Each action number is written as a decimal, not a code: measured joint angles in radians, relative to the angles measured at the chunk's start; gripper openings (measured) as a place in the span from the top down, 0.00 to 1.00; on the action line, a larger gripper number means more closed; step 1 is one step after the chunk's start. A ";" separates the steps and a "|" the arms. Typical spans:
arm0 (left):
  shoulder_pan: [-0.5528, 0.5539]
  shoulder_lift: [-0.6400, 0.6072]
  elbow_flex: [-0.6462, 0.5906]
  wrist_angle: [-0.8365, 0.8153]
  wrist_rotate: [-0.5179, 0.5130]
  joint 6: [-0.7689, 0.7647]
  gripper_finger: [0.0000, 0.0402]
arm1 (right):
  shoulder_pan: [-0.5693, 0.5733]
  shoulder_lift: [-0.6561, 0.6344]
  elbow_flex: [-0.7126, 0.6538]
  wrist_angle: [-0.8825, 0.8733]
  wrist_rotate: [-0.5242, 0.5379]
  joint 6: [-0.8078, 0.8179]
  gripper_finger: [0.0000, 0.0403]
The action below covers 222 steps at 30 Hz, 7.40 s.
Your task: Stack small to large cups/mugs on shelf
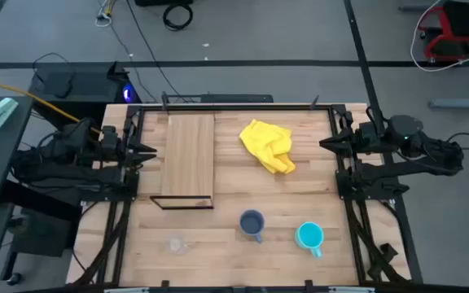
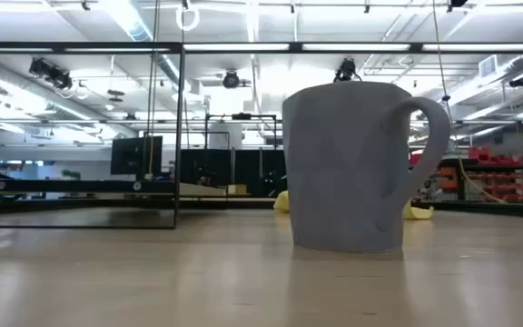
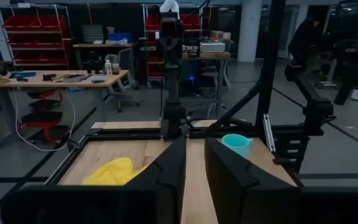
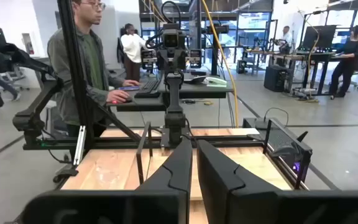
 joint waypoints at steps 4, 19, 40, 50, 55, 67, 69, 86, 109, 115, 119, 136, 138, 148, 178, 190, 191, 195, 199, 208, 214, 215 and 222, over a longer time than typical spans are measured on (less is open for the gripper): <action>0.000 0.000 0.000 0.000 0.000 0.000 0.82 | 0.000 0.000 0.000 0.000 0.000 0.000 0.92; 0.000 0.000 0.000 0.000 0.000 0.000 0.83 | 0.000 0.000 0.000 0.000 0.000 0.000 0.92; 0.000 0.000 0.000 0.000 0.000 0.000 0.81 | 0.000 0.000 0.000 0.000 0.000 0.000 0.92; 0.000 0.000 0.000 0.000 0.000 0.000 0.83 | 0.000 0.000 0.000 0.000 0.000 0.000 0.92; 0.000 0.000 0.000 0.000 0.000 0.000 0.82 | 0.000 0.000 0.000 0.000 0.000 0.000 0.92; 0.000 0.000 0.000 0.015 0.000 -0.002 0.82 | 0.000 0.000 0.000 0.000 0.000 0.000 0.92; 0.000 0.000 0.000 0.039 0.000 -0.002 0.83 | 0.000 0.000 -0.001 0.000 0.000 0.000 0.92; 0.000 -0.001 0.002 0.408 0.001 -0.274 0.81 | 0.001 0.028 -0.001 0.146 0.000 0.344 0.92; 0.000 0.000 0.000 0.416 0.000 -0.120 0.83 | 0.001 0.135 -0.001 0.313 0.000 0.550 0.92; 0.000 0.000 0.000 0.344 0.000 -0.114 0.82 | 0.001 0.166 -0.001 0.330 0.015 0.669 0.92; 0.000 0.000 0.000 0.289 0.000 -0.117 0.82 | 0.001 0.199 -0.001 0.343 0.047 0.678 0.92; 0.000 0.000 0.000 0.218 0.000 -0.126 0.84 | 0.001 0.318 0.000 0.500 0.103 0.761 0.92; 0.000 0.000 0.000 0.213 0.000 -0.126 0.84 | 0.001 0.325 0.000 0.500 0.167 0.800 0.92; 0.000 0.011 0.000 0.166 0.000 -0.183 0.85 | -0.068 0.350 0.000 0.545 0.217 0.874 0.92; -0.072 0.290 0.071 0.134 0.008 -0.561 0.84 | -0.080 0.384 0.033 0.271 -0.334 0.834 0.68; -0.296 0.541 0.494 -0.727 -0.190 -0.857 0.89 | 0.003 0.461 0.386 -0.390 -0.117 0.706 0.68; -0.315 0.566 0.515 -0.790 -0.190 -0.895 0.90 | 0.018 0.471 0.402 -0.421 -0.098 0.706 0.68; -0.392 0.635 0.583 -0.980 -0.191 -1.032 0.92 | 0.072 0.508 0.434 -0.502 -0.063 0.721 0.69; -0.476 0.651 0.625 -1.066 -0.195 -1.172 0.94 | 0.114 0.540 0.434 -0.505 -0.059 0.738 0.69; -0.720 0.725 0.632 -1.090 -0.200 -1.477 0.96 | 0.219 0.594 0.434 -0.507 -0.031 0.783 0.69; -0.856 0.832 0.631 -1.103 -0.199 -1.630 0.95 | 0.282 0.613 0.434 -0.537 0.008 0.819 0.69; -0.875 0.851 0.631 -1.103 -0.200 -1.656 0.95 | 0.291 0.616 0.434 -0.551 0.013 0.825 0.69; -0.943 0.994 0.631 -1.043 -0.208 -1.757 0.92 | 0.349 0.649 0.434 -0.648 0.060 0.863 0.69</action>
